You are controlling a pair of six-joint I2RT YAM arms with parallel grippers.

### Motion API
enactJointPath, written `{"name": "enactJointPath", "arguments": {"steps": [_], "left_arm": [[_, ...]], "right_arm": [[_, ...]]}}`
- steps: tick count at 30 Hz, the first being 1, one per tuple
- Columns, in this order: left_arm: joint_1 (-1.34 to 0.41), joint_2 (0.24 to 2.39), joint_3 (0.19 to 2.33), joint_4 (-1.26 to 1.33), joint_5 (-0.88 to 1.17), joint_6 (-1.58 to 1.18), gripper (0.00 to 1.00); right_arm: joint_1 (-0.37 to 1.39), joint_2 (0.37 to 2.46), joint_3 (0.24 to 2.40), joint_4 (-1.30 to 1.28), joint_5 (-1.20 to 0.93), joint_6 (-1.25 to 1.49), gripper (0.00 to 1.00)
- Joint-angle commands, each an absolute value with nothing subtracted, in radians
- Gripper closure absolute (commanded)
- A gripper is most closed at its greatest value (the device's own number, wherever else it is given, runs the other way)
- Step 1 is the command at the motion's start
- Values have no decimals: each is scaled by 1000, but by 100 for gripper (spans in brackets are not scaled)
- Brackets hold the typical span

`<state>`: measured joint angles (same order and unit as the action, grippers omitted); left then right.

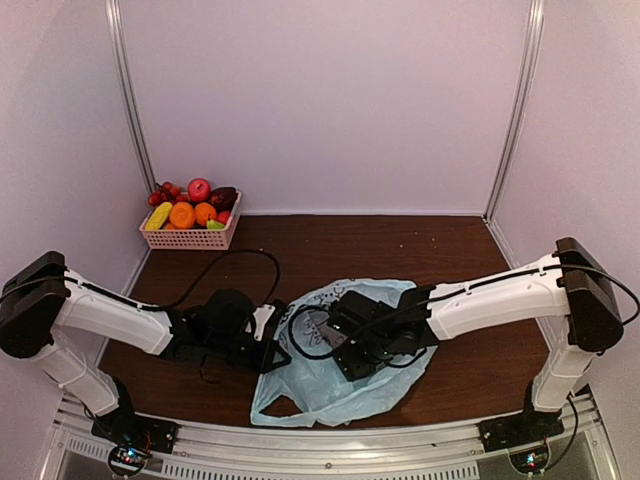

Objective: Untie the knot of the plastic bag and take out the fruit
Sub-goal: Reach into the gripper in the takeout bag, then pick up the fake fruit from the takeout bag.

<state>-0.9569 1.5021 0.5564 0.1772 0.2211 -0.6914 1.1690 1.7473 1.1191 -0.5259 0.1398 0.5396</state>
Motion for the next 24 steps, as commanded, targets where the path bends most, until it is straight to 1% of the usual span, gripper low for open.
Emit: {"name": "enactJointPath", "arguments": {"steps": [1,3,9,15,22,23,24], "left_arm": [[-960,1490,555,183,207,-683,100],[-959,1491,557,182,207,-683,100],[-960,1491,558,181,207,-683,100],[-960,1488,560,181,207,-682,100],[-960,1467,576,150,190,-686,100],[-960,1461,588,137,186,-684,96],[-959,1453,597,125,184,-683,88]], "right_arm": [[1155,1765,1098,-516,158,554,23],[1153,1765,1095,-512,154,555,24],[1150,1761,1083,-505,152,559,32],[1150,1746,1080,-499,158,563,43],[1147,1681,1076,-473,175,553,47],[1148,1662,1074,-465,177,551,47],[1148,1650,1074,-459,177,549,47]]}}
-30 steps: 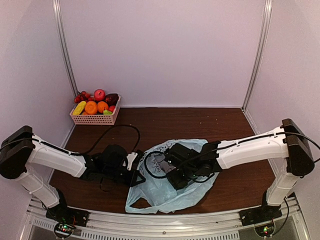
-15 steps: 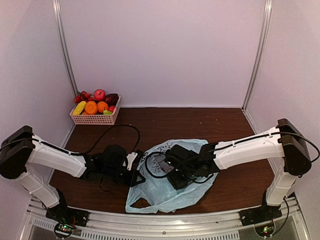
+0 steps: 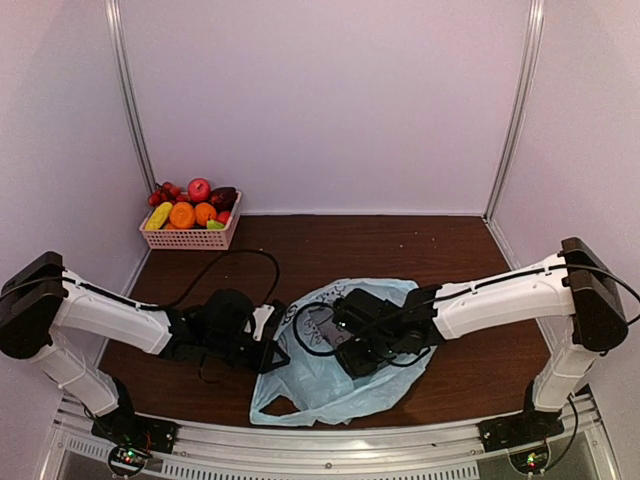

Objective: Untie the knot of the plastic bag and take out the fruit
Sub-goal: Pick up the fake fruit from the takeout bag, then pass from the right arm to the left

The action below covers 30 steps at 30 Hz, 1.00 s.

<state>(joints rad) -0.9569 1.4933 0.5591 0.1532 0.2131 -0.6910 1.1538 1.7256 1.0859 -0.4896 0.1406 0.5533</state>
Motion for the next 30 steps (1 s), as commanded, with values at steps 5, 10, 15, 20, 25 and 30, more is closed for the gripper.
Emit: {"name": "enactJointPath", "arguments": {"steps": [5,10,15,20,25,30], "left_arm": [[-960,1381,646,34,133,-678,41],[-958,1224,670,-102,19,-677,8],[-957,1039,744,-230,-123,-645,2],[-957,999,875,-220,-8,-561,3],[-957,1040,911,-78,218,-586,3],[-956,1069,876,132,326,-680,3]], "right_arm": [[1147,1573,1072,-412,180,539,47],[1141,1488,1064,-361,167,527,47],[1128,1397,1040,-266,119,511,46],[1110,1349,1046,-168,11,511,45],[1108,1320,1051,-37,-121,508,45],[1109,1305,1049,57,-192,502,45]]}}
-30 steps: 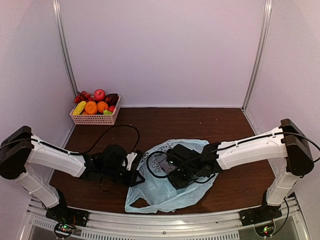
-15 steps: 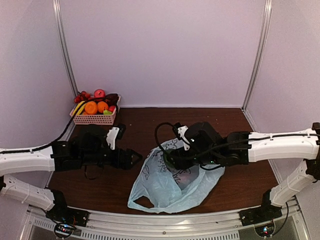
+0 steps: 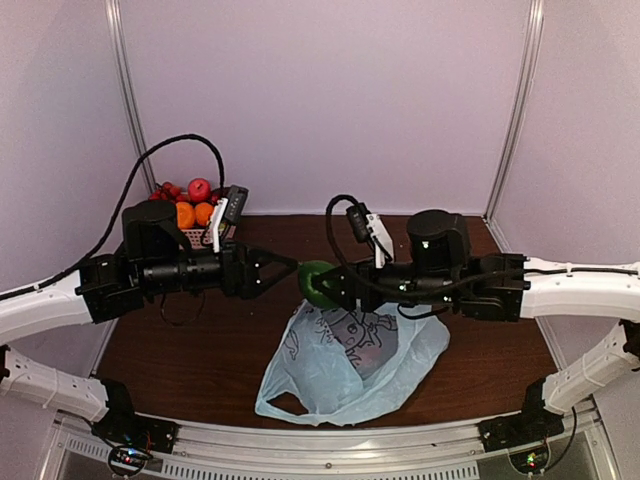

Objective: Untie the knot of the plastic bag and take out the fruit
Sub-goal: Pass from the right arm to the left

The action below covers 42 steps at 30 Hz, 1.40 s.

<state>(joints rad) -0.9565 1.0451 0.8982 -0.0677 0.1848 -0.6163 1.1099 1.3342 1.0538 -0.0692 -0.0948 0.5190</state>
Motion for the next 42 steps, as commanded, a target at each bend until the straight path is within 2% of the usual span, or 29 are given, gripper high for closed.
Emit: {"name": "enactJointPath", "arguments": {"steps": [1,8,14,22,28,29,31,34,36,42], "left_arm": [[-957,1074,870,154,338,-696,3],[-957,1089,825,251,351,-783,4],[-956,1107,809,265,354,-807,26],[-957,1127,809,293,381,-821,32],[-957,1132,805,308,407,-832,61],[-957,1130,801,312,411,-833,65],[-957,1120,792,324,413,-838,71],[-957,1106,776,328,387,-846,73],[-957,1095,773,309,363,-846,73],[-930,1078,778,230,322,-837,73]], "right_arm": [[1108,1303,1048,68,-204,500,45],[1109,1301,1047,123,-267,496,44],[1109,1297,1047,145,-298,498,44],[1111,1310,1043,145,-311,501,44],[1111,1310,1036,149,-287,506,43],[1112,1308,1032,149,-278,508,41],[1111,1305,1026,153,-265,511,30],[1111,1293,1014,150,-242,517,12],[1110,1272,1001,145,-212,519,4],[1077,1170,960,71,-84,512,1]]}}
